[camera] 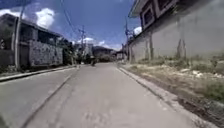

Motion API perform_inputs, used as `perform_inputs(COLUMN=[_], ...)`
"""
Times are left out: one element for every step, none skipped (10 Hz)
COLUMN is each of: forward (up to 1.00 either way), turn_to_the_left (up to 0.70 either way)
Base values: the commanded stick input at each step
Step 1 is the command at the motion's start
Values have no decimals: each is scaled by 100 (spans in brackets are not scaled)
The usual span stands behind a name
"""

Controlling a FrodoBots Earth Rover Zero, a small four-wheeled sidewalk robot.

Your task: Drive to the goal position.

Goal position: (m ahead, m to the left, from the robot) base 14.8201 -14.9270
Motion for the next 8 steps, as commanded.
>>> perform_inputs(forward=[85, 85, 85, 85, 85, 85, 85, 85], turn_to_the_left=[0, 0, 4, 5, 0, 1, 1, 0])
